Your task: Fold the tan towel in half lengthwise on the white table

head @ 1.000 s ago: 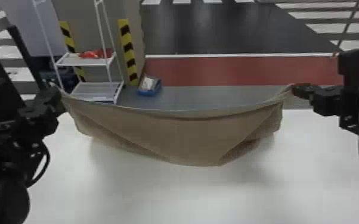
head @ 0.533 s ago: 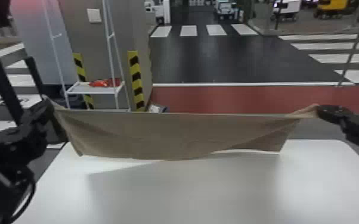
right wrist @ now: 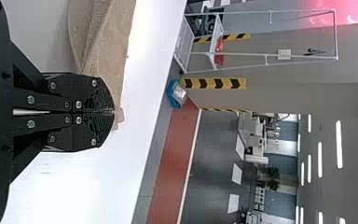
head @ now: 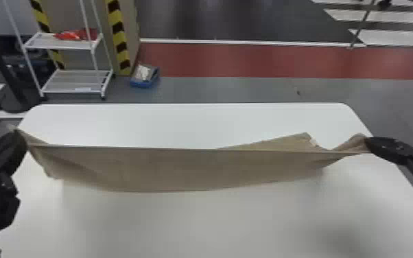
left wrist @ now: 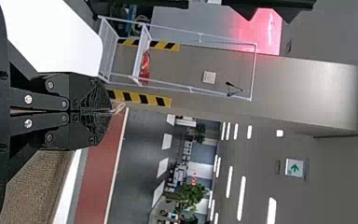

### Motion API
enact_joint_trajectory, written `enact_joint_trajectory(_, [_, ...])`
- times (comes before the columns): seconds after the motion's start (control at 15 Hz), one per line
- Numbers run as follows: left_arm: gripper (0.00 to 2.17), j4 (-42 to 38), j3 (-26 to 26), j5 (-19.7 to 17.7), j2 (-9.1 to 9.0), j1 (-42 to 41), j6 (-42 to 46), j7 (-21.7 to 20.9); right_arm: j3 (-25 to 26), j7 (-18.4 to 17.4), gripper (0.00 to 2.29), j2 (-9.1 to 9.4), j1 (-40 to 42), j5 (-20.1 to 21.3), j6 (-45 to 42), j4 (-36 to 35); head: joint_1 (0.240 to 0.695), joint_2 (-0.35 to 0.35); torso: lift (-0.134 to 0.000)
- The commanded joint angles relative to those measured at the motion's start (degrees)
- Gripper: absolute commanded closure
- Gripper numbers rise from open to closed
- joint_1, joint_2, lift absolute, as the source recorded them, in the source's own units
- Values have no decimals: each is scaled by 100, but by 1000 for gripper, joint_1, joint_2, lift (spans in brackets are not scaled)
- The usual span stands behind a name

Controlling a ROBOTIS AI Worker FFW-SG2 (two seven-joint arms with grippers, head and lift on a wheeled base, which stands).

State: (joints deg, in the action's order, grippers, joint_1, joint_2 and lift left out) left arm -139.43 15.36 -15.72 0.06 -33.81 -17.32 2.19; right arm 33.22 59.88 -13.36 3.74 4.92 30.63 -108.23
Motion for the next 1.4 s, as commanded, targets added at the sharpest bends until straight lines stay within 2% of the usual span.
enact_joint_trajectory(0.0, [1629,-58,-402,307,99,-99,-128,273,836,445,1328,-61,637,-378,-255,-93,695,-91,-123])
enact_joint_trajectory(0.07, [1629,-216,-587,562,205,-47,-532,519,1020,612,1328,-61,680,-474,-290,-93,695,-116,-123])
enact_joint_trajectory(0.13, [1629,-269,-833,1089,266,41,-708,748,994,612,1328,-61,654,-448,-255,-93,695,-143,-123])
enact_joint_trajectory(0.2, [1629,-269,-1079,1546,266,164,-954,906,827,586,1328,-44,610,-307,-184,-93,695,-165,-123])
enact_joint_trajectory(0.27, [1629,-277,-1299,1757,266,270,-1393,976,651,560,1328,0,549,-176,-167,-93,695,-183,-123])
enact_joint_trajectory(0.47, [1629,-242,-2046,1994,266,630,-3397,1424,493,489,1328,220,470,44,-79,-102,695,-192,-123])
enact_joint_trajectory(0.6, [1629,-198,-2371,2021,345,850,-4223,1618,475,296,1328,247,470,88,-79,-93,695,-201,-123])
enact_joint_trajectory(0.73, [1629,-146,-2521,2100,363,1087,-4663,1758,484,-3,1328,264,470,88,-184,-58,695,-227,-123])
enact_joint_trajectory(0.93, [1629,-163,-2582,2240,372,1245,-4645,2136,625,-478,1328,264,364,-79,-360,3,695,-262,-123])
enact_joint_trajectory(1.0, [1629,-172,-2538,2267,372,1307,-4628,2286,712,-539,1328,273,311,-132,-360,12,695,-265,-123])
enact_joint_trajectory(1.13, [1632,-128,-2424,2267,372,1500,-4347,2321,915,-548,1328,264,267,-510,-360,3,695,-262,-123])
enact_joint_trajectory(1.2, [1629,109,-2336,2214,372,1720,-3872,2215,959,-548,1328,264,179,-510,-343,12,695,-260,-123])
enact_joint_trajectory(1.33, [1629,1111,-2169,2082,433,2520,-2606,1961,897,-574,1328,264,-119,-413,-237,144,695,-257,-123])
